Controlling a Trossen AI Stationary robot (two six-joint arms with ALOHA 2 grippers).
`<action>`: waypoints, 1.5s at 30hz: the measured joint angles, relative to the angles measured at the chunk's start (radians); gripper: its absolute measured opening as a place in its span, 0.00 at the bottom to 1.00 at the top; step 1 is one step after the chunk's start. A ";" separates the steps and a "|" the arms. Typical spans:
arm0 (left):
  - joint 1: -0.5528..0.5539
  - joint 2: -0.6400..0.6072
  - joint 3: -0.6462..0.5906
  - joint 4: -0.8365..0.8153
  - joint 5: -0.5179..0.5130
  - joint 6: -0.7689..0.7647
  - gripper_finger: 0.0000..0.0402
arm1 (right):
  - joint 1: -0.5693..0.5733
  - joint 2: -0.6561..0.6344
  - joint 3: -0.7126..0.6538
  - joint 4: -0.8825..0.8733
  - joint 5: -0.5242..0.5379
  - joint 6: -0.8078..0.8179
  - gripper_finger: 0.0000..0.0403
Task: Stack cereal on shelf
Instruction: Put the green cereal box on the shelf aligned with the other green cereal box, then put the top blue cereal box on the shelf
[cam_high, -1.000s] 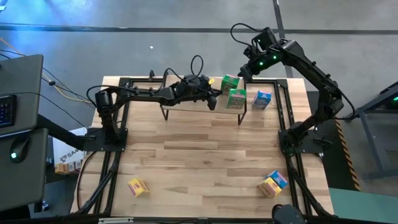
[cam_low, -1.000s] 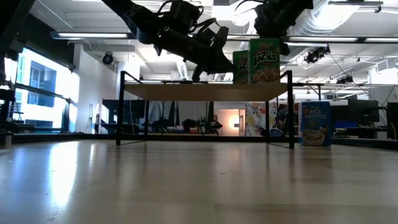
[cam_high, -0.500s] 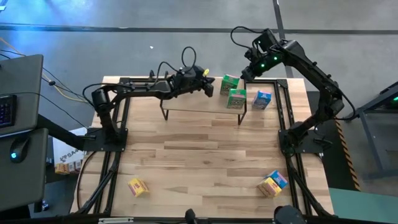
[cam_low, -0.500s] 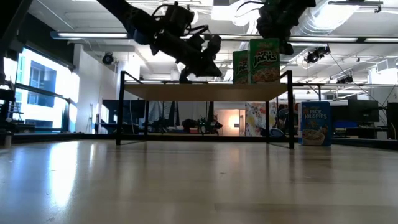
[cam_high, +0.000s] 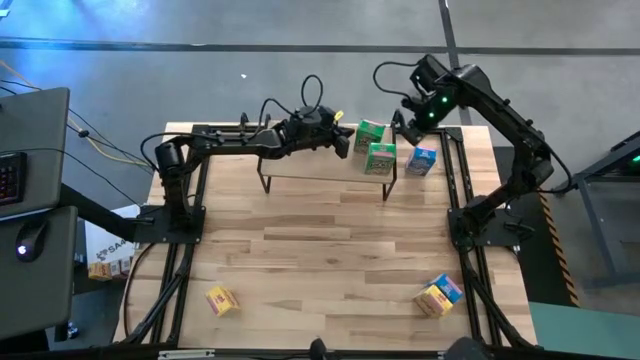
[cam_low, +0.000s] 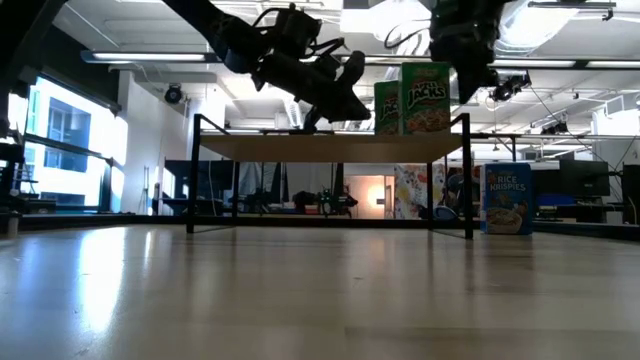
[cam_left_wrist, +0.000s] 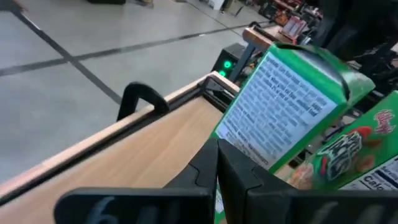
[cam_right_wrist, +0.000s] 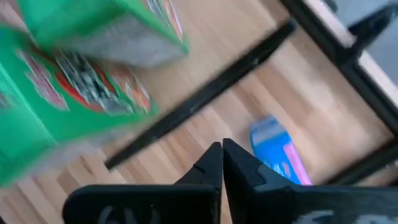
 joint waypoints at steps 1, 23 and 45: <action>-0.005 0.000 0.000 0.002 0.000 -0.008 0.00 | 0.000 -0.003 0.000 -0.013 0.007 0.000 0.00; -0.043 -0.031 -0.002 -0.103 -0.050 0.096 0.00 | 0.000 -0.134 0.000 -0.018 0.038 0.106 0.00; -0.015 -0.616 -0.437 0.029 -0.098 -0.056 0.00 | -0.007 -0.431 -0.539 0.364 0.108 0.267 0.53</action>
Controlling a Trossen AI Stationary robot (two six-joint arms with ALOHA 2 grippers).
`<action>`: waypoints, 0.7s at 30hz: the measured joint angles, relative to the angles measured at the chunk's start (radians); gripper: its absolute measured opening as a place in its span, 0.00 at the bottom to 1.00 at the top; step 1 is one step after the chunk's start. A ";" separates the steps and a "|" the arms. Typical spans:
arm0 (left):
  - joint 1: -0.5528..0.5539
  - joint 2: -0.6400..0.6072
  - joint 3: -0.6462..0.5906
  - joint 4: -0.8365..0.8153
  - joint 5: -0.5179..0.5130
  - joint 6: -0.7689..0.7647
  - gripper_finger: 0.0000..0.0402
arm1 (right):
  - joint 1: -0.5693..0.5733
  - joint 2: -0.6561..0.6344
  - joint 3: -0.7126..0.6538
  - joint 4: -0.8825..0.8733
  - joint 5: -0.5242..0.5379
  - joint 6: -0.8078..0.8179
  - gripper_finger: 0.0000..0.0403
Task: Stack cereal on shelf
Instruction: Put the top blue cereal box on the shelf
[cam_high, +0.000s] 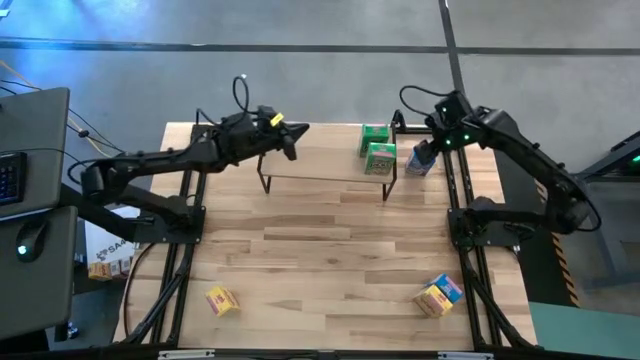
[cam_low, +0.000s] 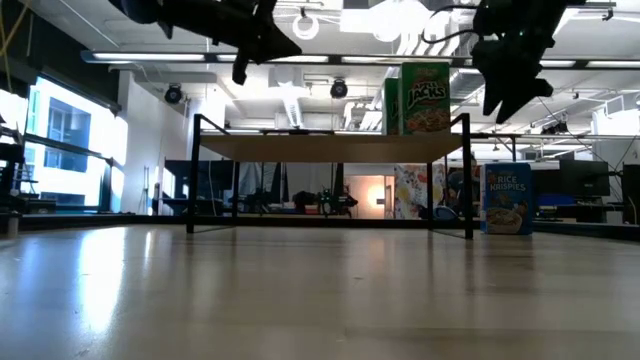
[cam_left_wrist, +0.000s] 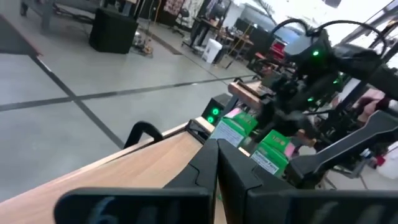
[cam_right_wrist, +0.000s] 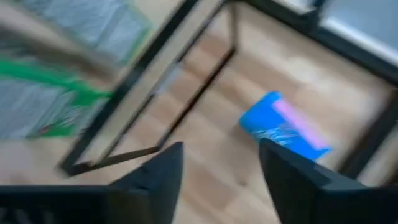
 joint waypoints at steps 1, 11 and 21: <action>0.000 -0.004 0.000 0.003 -0.002 0.000 0.00 | 0.000 0.010 0.006 0.001 0.034 0.000 0.57; -0.001 -0.004 0.000 0.000 0.038 -0.021 0.00 | 0.000 0.189 0.038 -0.062 0.200 -0.268 0.78; -0.001 -0.004 0.000 0.000 0.049 -0.042 0.00 | 0.000 0.311 0.038 -0.134 0.233 -0.475 0.79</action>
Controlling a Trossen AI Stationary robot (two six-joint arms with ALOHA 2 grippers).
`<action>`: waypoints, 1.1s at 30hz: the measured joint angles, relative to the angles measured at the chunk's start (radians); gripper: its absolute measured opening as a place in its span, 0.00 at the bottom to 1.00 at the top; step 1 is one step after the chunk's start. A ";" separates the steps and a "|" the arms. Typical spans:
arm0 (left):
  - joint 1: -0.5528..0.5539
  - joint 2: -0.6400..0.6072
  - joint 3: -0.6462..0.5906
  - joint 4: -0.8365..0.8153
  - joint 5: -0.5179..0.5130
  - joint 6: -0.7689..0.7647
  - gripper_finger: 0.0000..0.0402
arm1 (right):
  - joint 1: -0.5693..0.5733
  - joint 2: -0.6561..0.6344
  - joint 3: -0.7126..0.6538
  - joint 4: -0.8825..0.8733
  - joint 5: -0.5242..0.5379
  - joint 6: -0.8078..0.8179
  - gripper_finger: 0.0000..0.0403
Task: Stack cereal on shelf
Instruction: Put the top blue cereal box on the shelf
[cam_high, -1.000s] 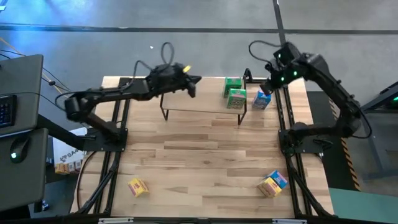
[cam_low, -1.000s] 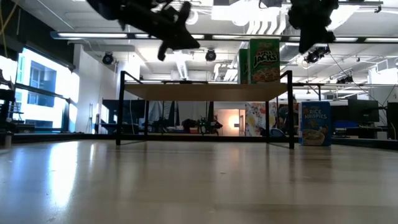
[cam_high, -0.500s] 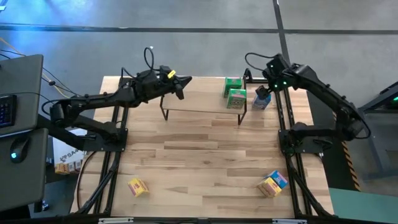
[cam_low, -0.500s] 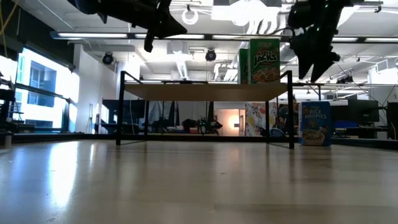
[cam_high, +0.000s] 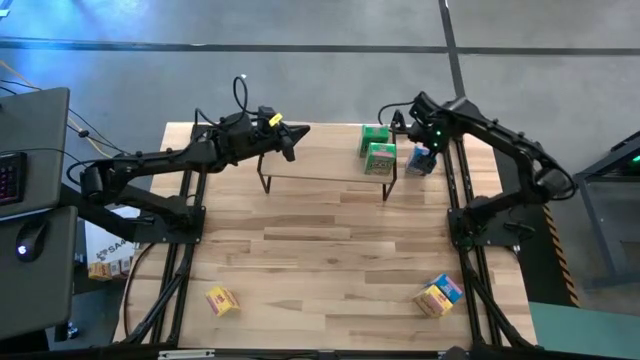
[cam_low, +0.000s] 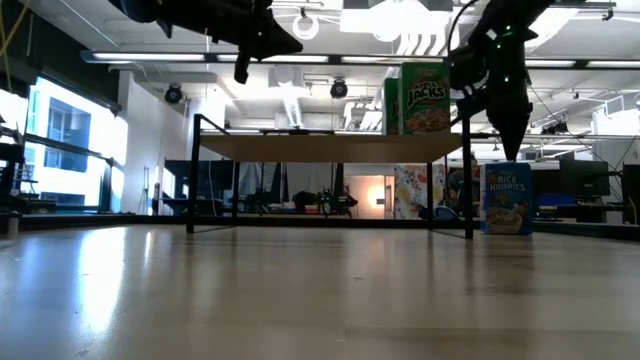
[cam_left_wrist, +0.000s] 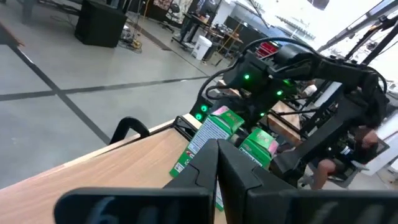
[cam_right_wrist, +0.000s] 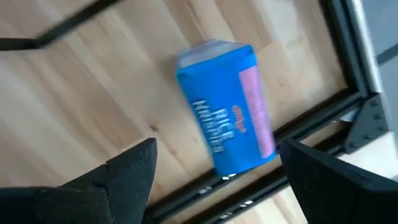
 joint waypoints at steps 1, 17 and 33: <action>0.000 0.000 0.000 0.000 0.000 -0.007 0.00 | 0.000 0.008 0.000 0.008 0.007 -0.002 0.79; 0.000 0.000 0.000 0.000 0.011 -0.013 0.00 | 0.000 0.102 -0.046 0.044 -0.009 -0.028 0.78; 0.000 0.001 0.000 0.000 0.011 -0.012 0.00 | 0.000 0.093 -0.102 0.067 0.001 0.025 0.45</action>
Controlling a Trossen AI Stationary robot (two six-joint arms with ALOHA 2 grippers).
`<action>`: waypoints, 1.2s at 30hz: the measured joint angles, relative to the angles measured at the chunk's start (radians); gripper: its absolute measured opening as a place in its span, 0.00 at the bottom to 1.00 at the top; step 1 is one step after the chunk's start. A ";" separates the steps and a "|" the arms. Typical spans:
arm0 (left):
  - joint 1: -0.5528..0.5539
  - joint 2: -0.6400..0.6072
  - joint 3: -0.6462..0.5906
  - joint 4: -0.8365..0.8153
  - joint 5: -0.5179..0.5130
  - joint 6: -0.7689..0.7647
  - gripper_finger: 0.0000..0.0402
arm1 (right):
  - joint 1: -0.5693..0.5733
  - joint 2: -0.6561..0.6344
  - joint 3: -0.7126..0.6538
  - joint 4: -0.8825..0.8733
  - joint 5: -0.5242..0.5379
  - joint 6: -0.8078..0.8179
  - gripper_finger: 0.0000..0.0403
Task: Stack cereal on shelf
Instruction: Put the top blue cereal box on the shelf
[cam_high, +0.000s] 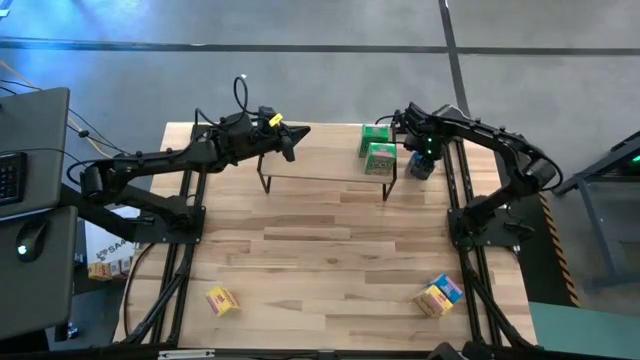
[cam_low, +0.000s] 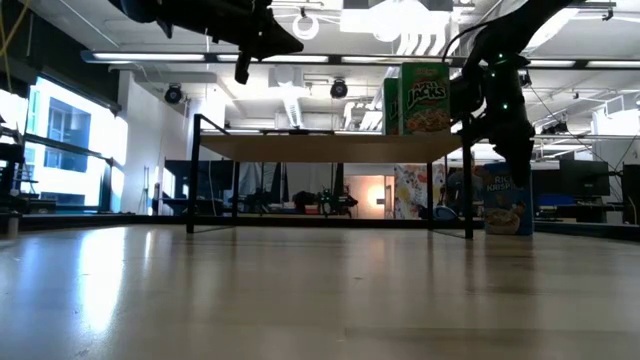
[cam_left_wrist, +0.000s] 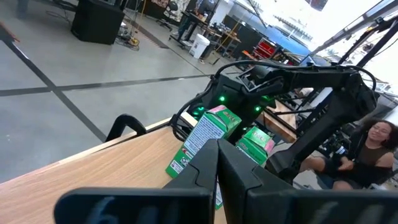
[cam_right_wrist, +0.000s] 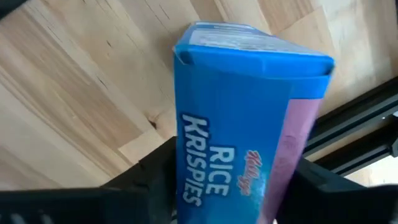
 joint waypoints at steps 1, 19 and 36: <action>0.000 0.000 0.000 0.000 0.000 0.001 0.00 | 0.000 -0.007 0.000 0.002 0.000 0.000 0.43; 0.001 0.000 0.000 0.000 0.000 0.025 0.00 | 0.000 -0.250 0.000 -0.023 -0.013 0.110 0.26; 0.012 -0.007 0.000 0.053 -0.003 0.062 0.00 | 0.020 -0.475 0.315 0.222 -0.070 0.388 0.26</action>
